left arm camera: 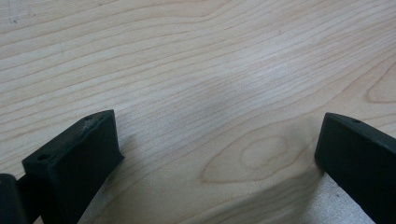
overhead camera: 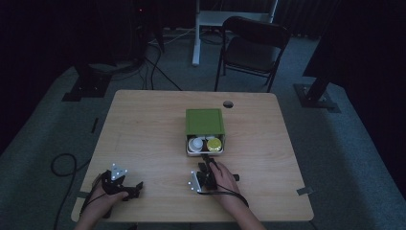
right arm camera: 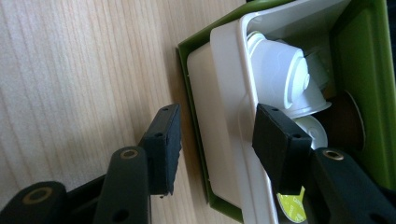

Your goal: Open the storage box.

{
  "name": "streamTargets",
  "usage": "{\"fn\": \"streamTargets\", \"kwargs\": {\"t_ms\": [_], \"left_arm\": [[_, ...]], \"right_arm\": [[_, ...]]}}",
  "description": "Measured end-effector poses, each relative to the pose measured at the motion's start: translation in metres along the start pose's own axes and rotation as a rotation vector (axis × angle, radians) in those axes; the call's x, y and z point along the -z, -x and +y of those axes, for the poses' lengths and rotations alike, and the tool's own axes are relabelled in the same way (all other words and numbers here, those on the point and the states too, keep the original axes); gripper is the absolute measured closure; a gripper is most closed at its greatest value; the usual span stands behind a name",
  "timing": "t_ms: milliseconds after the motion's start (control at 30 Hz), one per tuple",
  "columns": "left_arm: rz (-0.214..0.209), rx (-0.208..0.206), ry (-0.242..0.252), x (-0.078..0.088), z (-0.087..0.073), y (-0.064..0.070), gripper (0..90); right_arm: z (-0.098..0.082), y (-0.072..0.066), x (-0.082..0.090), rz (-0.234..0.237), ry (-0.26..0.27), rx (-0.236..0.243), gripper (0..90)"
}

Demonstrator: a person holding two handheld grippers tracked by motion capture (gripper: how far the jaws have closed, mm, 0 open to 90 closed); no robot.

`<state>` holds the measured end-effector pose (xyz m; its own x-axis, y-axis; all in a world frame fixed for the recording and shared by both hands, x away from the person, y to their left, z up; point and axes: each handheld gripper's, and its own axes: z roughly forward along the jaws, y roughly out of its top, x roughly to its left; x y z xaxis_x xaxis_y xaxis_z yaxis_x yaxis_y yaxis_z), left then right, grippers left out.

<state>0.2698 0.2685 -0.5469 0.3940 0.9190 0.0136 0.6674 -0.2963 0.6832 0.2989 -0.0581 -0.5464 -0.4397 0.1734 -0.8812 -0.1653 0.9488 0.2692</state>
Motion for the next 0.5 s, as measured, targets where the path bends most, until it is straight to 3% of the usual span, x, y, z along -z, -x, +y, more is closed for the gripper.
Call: {"fn": "streamTargets", "kwargs": {"t_ms": [167,333,500], "left_arm": [[0.0,0.0,0.0,0.0,0.0,0.0,0.0],[0.0,0.0,0.0,0.0,0.0,0.0,0.0],[0.0,0.0,0.0,0.0,0.0,0.0,0.0]], "right_arm": [[0.0033,-0.0017,-0.0021,-0.012,-0.015,0.033,53.2],[0.0049,-0.0016,-0.0011,-0.061,-0.026,0.083,51.8],[-0.0002,0.0063,-0.0082,-0.07,-0.056,0.076,55.4]]}}
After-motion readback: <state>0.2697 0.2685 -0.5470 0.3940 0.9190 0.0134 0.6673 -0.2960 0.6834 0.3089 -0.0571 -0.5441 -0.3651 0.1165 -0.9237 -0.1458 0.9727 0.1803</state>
